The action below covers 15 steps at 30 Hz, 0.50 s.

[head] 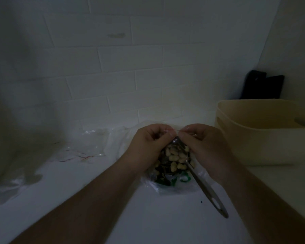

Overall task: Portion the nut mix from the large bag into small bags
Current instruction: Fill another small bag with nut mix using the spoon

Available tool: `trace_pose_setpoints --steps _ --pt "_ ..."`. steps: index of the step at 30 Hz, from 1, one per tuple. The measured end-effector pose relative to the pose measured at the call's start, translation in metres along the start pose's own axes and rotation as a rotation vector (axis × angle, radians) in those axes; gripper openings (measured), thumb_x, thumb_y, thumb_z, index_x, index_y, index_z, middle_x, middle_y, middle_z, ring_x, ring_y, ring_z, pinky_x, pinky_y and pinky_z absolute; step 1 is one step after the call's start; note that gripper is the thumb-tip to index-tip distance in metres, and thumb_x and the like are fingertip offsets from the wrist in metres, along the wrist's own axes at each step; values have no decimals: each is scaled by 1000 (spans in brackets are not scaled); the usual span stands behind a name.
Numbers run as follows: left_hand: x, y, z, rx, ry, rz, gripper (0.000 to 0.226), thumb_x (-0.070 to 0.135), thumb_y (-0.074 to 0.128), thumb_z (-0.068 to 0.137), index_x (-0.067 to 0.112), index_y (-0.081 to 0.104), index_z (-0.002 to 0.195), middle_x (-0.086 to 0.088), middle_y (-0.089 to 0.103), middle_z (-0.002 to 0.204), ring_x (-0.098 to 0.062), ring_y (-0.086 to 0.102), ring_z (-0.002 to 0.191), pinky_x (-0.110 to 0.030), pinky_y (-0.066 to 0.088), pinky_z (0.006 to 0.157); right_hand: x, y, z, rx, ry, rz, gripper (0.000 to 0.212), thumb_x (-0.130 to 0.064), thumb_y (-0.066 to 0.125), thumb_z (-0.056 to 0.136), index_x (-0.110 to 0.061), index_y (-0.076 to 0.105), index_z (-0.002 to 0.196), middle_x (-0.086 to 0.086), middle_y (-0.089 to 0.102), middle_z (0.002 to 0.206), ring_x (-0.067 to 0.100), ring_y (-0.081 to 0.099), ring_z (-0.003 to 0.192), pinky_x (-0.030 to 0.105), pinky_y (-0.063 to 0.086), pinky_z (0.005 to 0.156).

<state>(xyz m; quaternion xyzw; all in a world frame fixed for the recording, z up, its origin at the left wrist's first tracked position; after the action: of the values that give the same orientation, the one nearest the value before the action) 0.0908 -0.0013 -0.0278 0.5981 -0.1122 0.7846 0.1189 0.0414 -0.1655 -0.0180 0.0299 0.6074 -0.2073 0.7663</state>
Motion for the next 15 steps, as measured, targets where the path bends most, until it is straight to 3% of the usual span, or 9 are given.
trace_pose_setpoints --steps 5,9,12,15 --pt "1 -2 0 50 -15 34 9 13 75 94 11 80 87 -9 80 86 -23 77 83 -37 64 81 -3 1 0 17 -31 -19 10 -23 77 89 -26 75 80 -10 76 77 5 73 72 23 53 65" --pt "2 -5 1 95 -69 -26 10 17 77 93 14 83 86 -10 80 87 -22 73 79 -45 61 83 -2 -3 2 84 -66 -7 14 -20 80 87 -26 75 75 -10 76 74 3 71 69 18 50 61" --pt "1 -7 2 128 -70 -36 17 15 76 94 20 82 79 -4 77 78 -12 67 72 -33 56 75 -2 -6 3 87 -54 29 12 -17 79 87 -24 77 77 -7 77 75 6 72 71 19 52 61" --pt "-1 -6 2 116 -69 -20 17 18 74 96 20 82 80 -5 71 75 -16 62 69 -34 52 72 -2 -5 1 76 -39 56 13 -15 79 86 -23 77 75 -6 76 72 6 71 66 19 52 57"
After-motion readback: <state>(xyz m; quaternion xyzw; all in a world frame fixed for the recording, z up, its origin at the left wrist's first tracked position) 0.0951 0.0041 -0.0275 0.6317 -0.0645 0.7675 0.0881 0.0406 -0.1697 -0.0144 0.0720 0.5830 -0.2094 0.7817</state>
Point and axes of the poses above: each hand's wrist, its own z-axis towards the middle knuckle, its own y-axis out of the palm, x = y × z, the point moved 3 cm from there along z, towards the middle knuckle
